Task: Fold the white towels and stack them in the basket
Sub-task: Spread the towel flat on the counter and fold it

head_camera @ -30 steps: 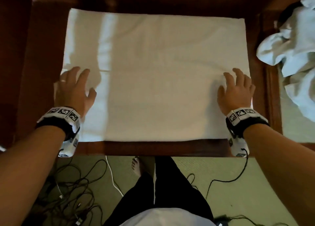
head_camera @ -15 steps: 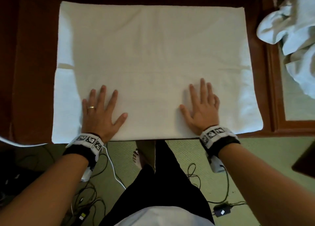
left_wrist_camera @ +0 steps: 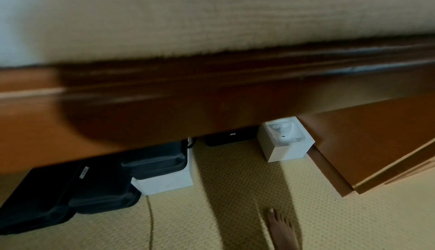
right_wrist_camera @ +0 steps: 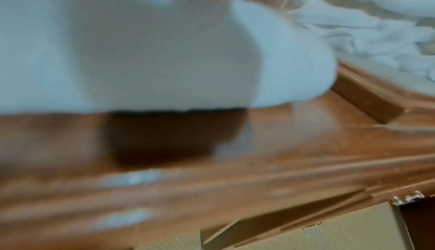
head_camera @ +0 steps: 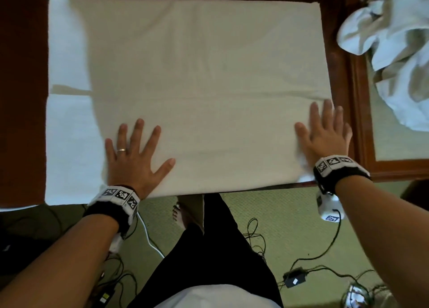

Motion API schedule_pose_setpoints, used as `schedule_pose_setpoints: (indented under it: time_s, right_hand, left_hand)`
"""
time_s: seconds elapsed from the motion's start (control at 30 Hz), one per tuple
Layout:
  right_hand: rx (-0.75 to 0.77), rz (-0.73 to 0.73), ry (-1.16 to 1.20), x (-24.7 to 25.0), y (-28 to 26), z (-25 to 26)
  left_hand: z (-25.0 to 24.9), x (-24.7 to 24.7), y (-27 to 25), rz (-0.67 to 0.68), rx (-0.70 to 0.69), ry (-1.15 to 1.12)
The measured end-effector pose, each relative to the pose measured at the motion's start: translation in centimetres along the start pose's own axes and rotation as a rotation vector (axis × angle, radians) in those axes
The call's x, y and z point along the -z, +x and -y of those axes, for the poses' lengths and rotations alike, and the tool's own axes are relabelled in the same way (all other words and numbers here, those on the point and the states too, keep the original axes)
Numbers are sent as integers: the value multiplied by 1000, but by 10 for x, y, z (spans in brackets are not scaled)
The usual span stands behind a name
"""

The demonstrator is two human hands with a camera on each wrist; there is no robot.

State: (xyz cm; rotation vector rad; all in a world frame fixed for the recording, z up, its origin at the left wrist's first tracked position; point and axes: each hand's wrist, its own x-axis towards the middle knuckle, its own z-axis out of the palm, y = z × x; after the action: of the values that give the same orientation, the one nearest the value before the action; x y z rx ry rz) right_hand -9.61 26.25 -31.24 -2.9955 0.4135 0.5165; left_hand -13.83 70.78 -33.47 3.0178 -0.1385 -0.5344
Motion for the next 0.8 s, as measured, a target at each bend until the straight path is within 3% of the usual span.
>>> schedule_pose_setpoints:
  time_s: [0.07,0.13,0.23,0.33,0.4,0.5,0.6,0.67,0.73,0.8]
  right_hand:
    - [12,-55,-18,2,2,10]
    - [149,-105,-15,-1,-5,44]
    - [397,-42,-30,-20,-27,101]
    - [414,21,-40,-35,-38,125]
    - [406,3,-43,-38,-36,125]
    - [418,1,-38,-38,-34,123]
    - [396,18,-18,-32,-35,128]
    - [389,55,-8,-24,-34,129]
    - [388,104,-19,-14,-32,130]
    - [387,159,-55,-4,-32,132]
  left_hand:
    - [-4,5,3,1,19,-24]
    - [-9,11,6,3,11,-25]
    - [-18,17,13,14,-156,30]
    - [-5,18,21,66,-294,121]
    - [28,19,27,70,-195,133]
    - [92,28,25,104,98,113]
    - [113,41,21,131,263,56]
    - [97,48,22,71,252,53]
    - [75,51,21,31,156,30]
    - [59,52,18,94,122,9]
